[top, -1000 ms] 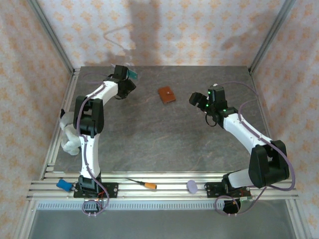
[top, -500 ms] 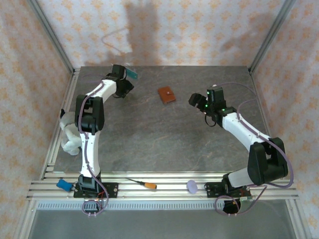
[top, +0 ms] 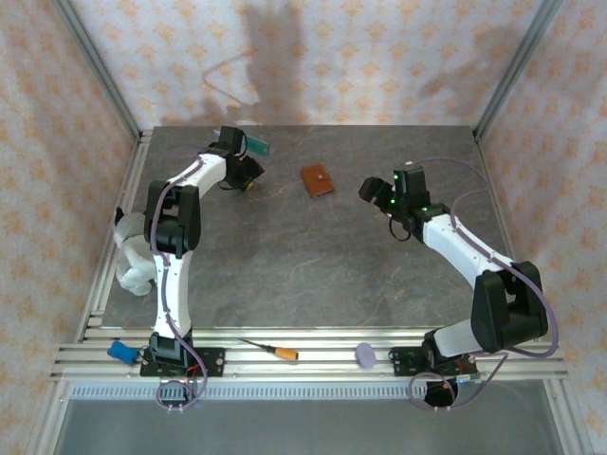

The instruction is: Put the credit cards into the card holder

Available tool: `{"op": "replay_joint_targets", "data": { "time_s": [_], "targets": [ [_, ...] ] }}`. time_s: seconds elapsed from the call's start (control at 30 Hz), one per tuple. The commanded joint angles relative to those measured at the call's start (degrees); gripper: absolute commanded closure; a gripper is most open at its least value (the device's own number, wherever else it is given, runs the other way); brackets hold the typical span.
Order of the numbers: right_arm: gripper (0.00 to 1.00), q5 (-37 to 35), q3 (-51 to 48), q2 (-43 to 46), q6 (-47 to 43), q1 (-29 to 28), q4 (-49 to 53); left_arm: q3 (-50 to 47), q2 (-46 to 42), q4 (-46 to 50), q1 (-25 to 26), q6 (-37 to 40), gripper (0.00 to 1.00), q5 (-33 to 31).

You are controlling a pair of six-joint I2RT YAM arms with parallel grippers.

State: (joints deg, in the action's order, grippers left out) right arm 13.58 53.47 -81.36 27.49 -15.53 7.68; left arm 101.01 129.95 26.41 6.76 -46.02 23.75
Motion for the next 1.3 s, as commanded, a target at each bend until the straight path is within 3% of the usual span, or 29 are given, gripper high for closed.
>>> {"op": "replay_joint_targets", "data": {
  "time_s": [0.0,0.2,0.47,0.7,0.8,1.0,1.1,1.27],
  "targets": [
    [0.11,-0.2,0.5,-0.9,1.0,-0.6,-0.7,-5.8,-1.9,3.4,2.9,1.4,0.58,3.0],
    [0.11,1.1,1.9,-3.6,1.2,-1.4,-1.2,-18.8,-9.3,-2.1,4.8,1.4,0.58,4.7],
    [0.13,6.3,10.8,-12.6,-5.1,-3.3,0.3,-27.4,-18.1,-0.7,5.3,3.8,0.57,5.6],
    [0.34,18.7,22.8,-25.0,-9.0,-4.4,2.1,-32.8,-24.9,-0.7,5.5,4.1,0.55,6.2],
    [0.41,20.9,28.6,-29.3,-12.1,-6.8,5.0,-33.9,-26.7,-1.3,5.5,3.9,0.53,7.0],
    [0.44,16.6,35.3,-34.0,-14.5,-11.0,8.7,-33.7,-30.3,1.2,5.3,5.6,0.5,6.5],
    [0.37,6.2,38.7,-36.0,-15.2,-10.9,12.8,-33.5,-32.4,2.3,5.0,6.8,0.48,6.8],
    [0.26,-2.8,46.0,-42.2,-20.6,-10.5,17.4,-34.2,-36.8,5.2,4.2,9.5,0.45,4.2]
  ]
}}
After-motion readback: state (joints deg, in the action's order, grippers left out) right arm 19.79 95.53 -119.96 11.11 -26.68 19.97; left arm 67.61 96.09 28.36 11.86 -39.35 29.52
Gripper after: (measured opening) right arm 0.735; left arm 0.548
